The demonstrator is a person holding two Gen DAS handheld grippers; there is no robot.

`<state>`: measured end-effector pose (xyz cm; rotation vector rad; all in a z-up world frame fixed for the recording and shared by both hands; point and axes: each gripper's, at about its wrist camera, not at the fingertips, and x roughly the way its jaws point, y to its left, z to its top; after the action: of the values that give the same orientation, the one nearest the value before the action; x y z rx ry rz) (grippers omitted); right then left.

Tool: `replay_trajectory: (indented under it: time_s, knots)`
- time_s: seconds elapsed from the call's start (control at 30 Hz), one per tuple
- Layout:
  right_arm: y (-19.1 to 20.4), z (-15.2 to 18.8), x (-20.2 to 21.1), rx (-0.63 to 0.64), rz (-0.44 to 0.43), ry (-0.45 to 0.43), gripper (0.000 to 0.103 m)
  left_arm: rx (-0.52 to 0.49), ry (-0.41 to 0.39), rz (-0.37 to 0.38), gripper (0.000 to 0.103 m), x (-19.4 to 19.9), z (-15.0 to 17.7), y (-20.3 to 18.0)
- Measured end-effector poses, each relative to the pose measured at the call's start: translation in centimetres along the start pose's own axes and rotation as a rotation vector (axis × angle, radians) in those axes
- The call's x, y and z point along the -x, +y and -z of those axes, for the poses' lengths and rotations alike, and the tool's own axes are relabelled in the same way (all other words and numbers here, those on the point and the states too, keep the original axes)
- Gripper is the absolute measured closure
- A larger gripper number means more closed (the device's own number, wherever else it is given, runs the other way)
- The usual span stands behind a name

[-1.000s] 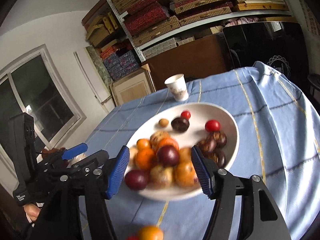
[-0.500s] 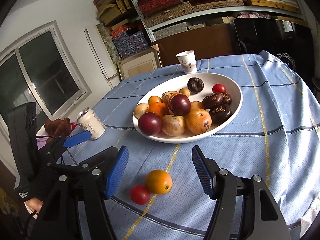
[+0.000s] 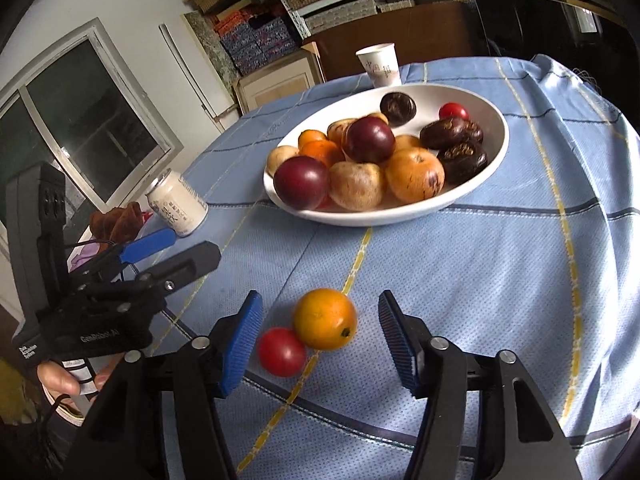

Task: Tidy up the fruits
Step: 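Grasp the last red tomato with the left gripper while the right gripper grasps an orange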

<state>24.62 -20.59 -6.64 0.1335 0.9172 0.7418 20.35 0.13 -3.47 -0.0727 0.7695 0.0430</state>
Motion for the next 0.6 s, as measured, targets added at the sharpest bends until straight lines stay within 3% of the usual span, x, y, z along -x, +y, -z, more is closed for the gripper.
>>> replay_trajectory:
  time_s: [0.6]
  knots:
    - [-0.08, 0.28, -1.19, -0.002, -0.011, 0.032, 0.058, -0.009, 0.005, 0.002, 0.005, 0.32, 0.33, 0.16]
